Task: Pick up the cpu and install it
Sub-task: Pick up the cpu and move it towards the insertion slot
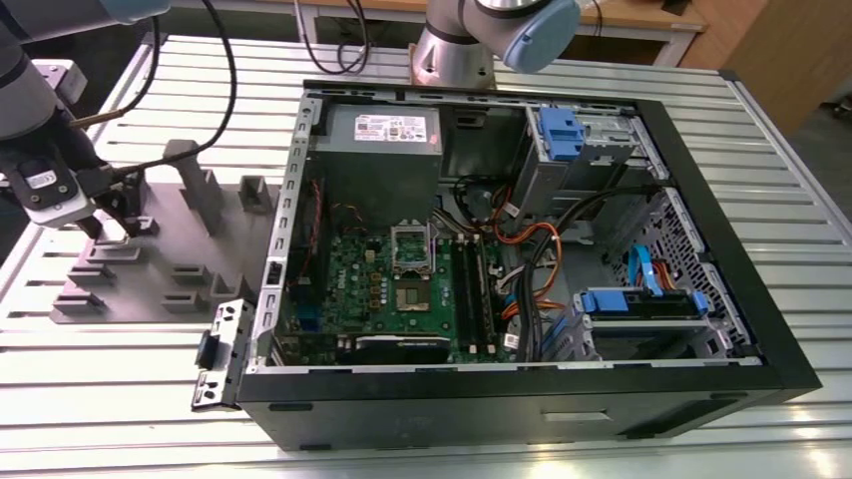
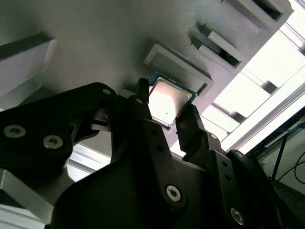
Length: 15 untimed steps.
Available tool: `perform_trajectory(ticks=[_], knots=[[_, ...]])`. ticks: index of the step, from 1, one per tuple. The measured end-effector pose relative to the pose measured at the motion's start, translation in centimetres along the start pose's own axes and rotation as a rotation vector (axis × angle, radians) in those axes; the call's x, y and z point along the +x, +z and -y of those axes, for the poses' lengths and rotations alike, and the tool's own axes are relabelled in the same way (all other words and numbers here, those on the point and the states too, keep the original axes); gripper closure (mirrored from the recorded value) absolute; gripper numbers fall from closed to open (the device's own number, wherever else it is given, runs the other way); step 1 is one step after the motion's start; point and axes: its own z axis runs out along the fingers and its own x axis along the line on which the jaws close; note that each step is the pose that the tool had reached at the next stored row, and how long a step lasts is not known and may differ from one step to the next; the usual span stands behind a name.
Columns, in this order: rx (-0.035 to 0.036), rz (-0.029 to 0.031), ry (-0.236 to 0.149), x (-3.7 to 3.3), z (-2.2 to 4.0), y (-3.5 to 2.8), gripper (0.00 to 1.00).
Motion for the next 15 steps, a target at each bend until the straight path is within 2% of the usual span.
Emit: perform_trajectory(ticks=[15], knots=[[0.0002, -0.0005, 0.000, -0.01, -0.01, -0.29, 0.53]])
